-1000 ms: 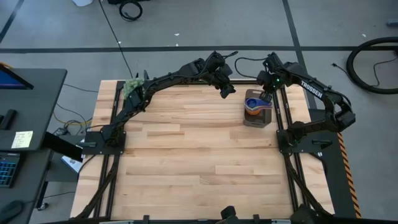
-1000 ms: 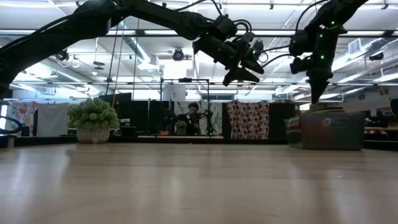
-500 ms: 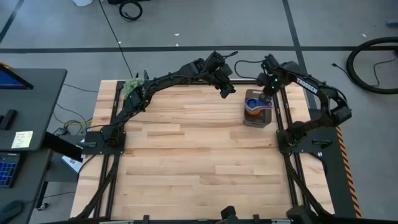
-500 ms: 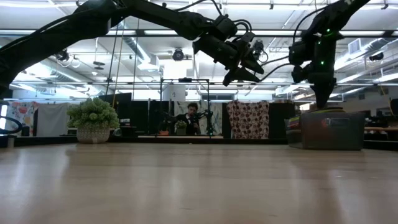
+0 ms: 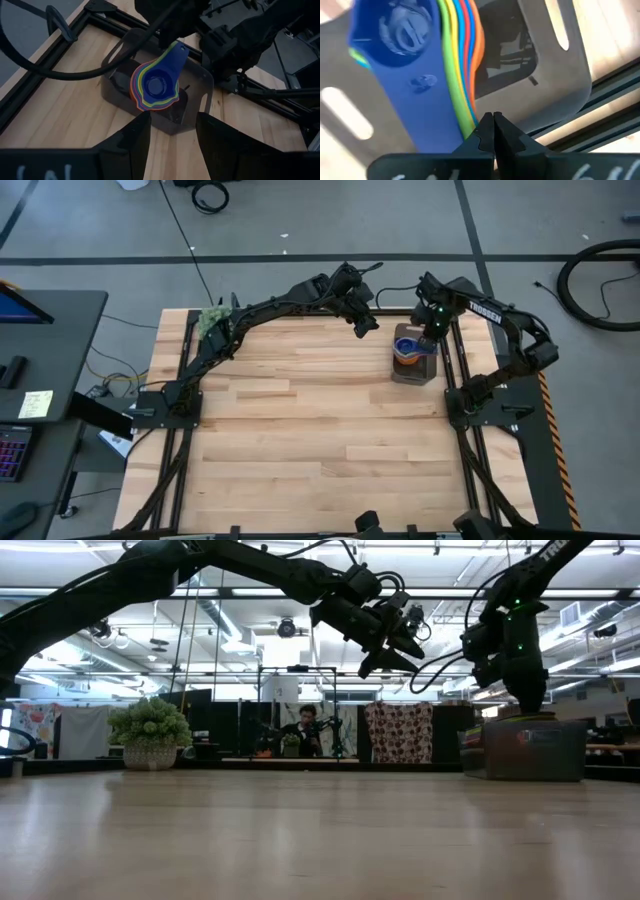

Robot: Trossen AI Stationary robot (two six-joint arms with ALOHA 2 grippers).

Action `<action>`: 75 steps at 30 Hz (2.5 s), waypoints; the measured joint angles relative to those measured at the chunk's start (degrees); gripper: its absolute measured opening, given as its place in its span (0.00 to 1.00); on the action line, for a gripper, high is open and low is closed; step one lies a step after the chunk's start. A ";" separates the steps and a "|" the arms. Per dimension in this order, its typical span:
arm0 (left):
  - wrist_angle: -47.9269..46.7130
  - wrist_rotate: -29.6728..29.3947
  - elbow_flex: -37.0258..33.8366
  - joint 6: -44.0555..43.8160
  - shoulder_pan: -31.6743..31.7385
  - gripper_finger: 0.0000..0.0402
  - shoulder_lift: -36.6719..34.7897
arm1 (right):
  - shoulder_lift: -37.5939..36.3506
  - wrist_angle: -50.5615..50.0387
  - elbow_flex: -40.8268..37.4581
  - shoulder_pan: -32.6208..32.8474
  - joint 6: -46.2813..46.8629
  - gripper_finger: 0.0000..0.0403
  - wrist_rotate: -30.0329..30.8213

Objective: Nest measuring cups in basket
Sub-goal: Adjust the nested measuring cups into the black bin, then adjust the black bin

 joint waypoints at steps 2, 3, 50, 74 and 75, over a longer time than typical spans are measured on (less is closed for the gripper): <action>-0.02 0.00 0.00 0.96 0.00 0.40 0.00 | -0.02 -1.31 0.89 0.04 0.24 0.00 -0.81; -0.02 0.00 0.00 1.67 0.00 0.40 0.00 | -0.02 -1.97 1.17 0.06 0.59 0.00 -1.19; -0.96 0.00 -0.02 2.44 0.11 0.40 0.00 | 6.16 -4.90 -0.15 1.24 1.04 0.00 -2.73; -1.38 0.00 -0.02 2.53 0.11 0.40 0.00 | 5.97 -8.69 1.43 4.37 2.39 0.00 -2.90; -1.60 0.01 -0.02 2.54 0.11 0.40 0.00 | 5.92 -8.82 2.24 4.48 1.85 0.00 -3.18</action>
